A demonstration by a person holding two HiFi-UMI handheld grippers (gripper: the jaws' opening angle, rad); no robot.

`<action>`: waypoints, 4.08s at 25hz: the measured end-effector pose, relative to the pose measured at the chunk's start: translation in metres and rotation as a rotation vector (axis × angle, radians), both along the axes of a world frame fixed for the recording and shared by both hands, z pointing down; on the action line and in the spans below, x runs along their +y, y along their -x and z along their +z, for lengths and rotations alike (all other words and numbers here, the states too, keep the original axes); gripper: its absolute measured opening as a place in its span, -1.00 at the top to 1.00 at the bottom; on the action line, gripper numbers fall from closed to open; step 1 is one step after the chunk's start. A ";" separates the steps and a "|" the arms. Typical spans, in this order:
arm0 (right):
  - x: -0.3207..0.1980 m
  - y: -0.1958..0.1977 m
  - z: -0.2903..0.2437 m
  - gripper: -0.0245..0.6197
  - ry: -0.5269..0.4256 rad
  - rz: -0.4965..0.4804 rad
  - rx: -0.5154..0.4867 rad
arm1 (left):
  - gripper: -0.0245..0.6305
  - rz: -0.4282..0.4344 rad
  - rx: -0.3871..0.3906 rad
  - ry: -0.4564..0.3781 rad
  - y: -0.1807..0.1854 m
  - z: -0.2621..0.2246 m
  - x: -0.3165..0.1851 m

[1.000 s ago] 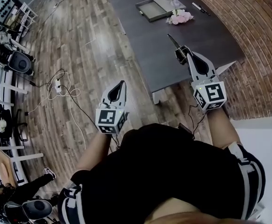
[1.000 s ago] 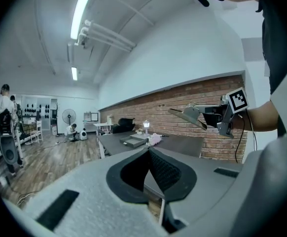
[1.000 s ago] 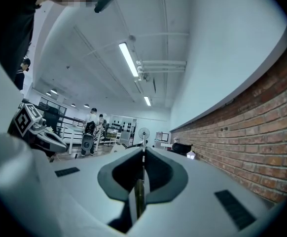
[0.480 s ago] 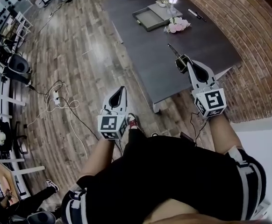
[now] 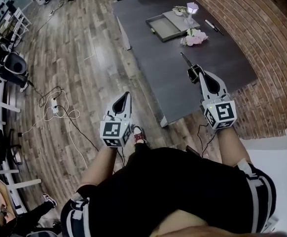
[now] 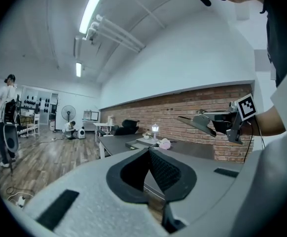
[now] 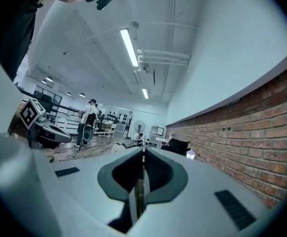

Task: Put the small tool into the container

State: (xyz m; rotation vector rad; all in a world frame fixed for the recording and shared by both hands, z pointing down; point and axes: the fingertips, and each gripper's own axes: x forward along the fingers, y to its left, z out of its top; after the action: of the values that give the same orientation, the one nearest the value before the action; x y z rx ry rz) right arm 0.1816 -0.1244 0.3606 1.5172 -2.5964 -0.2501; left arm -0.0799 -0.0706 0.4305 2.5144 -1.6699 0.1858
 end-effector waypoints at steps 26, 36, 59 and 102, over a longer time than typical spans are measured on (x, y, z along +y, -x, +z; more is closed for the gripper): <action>-0.124 0.096 -0.026 0.91 -0.012 0.095 -0.006 | 0.90 0.089 0.001 -0.029 0.105 -0.025 -0.143; -0.136 0.111 -0.033 0.91 -0.008 0.148 -0.046 | 0.90 0.153 0.000 -0.050 0.119 -0.032 -0.170; -0.206 0.109 -0.032 0.91 -0.032 0.145 -0.090 | 0.90 0.129 -0.019 -0.094 0.125 -0.046 -0.221; -0.417 0.085 0.062 0.91 0.139 0.217 0.001 | 0.90 0.245 0.032 0.084 0.080 0.030 -0.422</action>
State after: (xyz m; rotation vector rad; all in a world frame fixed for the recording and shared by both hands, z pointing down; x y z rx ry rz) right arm 0.0965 -0.5415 0.4229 1.7273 -2.3665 -0.0476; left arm -0.1600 -0.4921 0.4600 2.6358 -1.3104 0.2305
